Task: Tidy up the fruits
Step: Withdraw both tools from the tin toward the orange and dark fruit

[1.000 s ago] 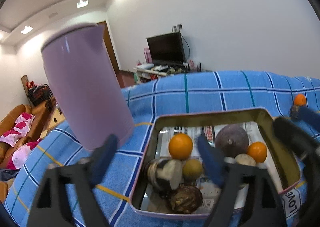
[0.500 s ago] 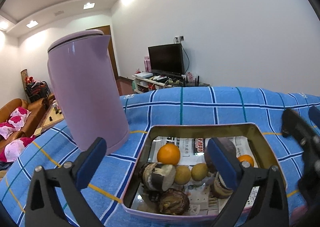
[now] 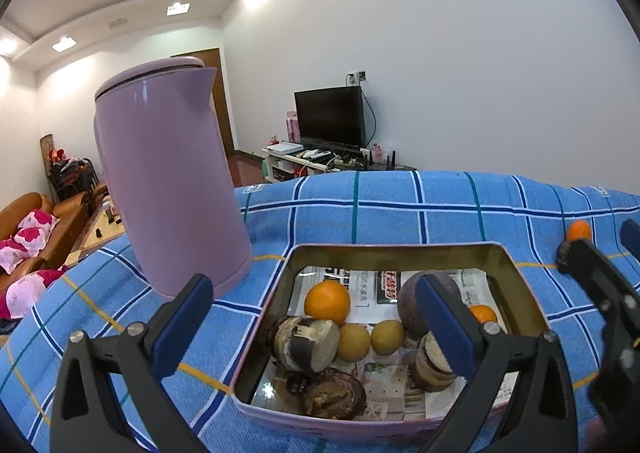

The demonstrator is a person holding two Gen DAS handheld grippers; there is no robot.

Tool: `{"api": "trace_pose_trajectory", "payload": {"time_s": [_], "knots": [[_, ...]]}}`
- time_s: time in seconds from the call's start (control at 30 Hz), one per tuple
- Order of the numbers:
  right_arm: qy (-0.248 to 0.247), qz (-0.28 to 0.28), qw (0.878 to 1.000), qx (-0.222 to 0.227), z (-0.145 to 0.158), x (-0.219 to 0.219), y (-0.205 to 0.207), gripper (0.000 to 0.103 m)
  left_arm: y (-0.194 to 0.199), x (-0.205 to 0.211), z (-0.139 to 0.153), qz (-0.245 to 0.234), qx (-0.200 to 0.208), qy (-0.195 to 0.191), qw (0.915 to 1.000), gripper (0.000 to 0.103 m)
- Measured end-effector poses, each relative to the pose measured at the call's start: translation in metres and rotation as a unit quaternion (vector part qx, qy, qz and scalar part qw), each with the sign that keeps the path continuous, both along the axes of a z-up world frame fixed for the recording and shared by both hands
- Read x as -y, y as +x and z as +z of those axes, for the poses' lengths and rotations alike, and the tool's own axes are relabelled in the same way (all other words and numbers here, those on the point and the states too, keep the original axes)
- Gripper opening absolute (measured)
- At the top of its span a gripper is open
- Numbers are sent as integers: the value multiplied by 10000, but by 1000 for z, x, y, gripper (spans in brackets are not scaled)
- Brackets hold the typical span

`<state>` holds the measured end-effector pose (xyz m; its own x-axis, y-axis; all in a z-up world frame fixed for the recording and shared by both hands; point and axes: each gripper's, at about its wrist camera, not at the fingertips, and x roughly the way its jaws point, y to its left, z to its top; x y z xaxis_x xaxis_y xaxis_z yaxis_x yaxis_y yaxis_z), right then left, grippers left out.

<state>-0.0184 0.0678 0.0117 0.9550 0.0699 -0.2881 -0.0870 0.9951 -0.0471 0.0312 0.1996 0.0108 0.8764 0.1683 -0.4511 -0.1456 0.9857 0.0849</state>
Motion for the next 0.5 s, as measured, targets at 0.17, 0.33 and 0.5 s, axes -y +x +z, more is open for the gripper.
{"api": "trace_pose_trajectory", "payload": {"time_s": [0.17,0.33,0.5], "knots": [[38,-57,10000,-36,0,15,-3,80,1,-2,-1,-11,-15,-62,10000,103],[-53,-68,10000,-11,1,26,-7,80,-4,0,0,22,40,-95,9999,103],[-24,-165,9999,-27,2,44,-10,80,-8,5,0,3,-6,-299,9996,103]]}}
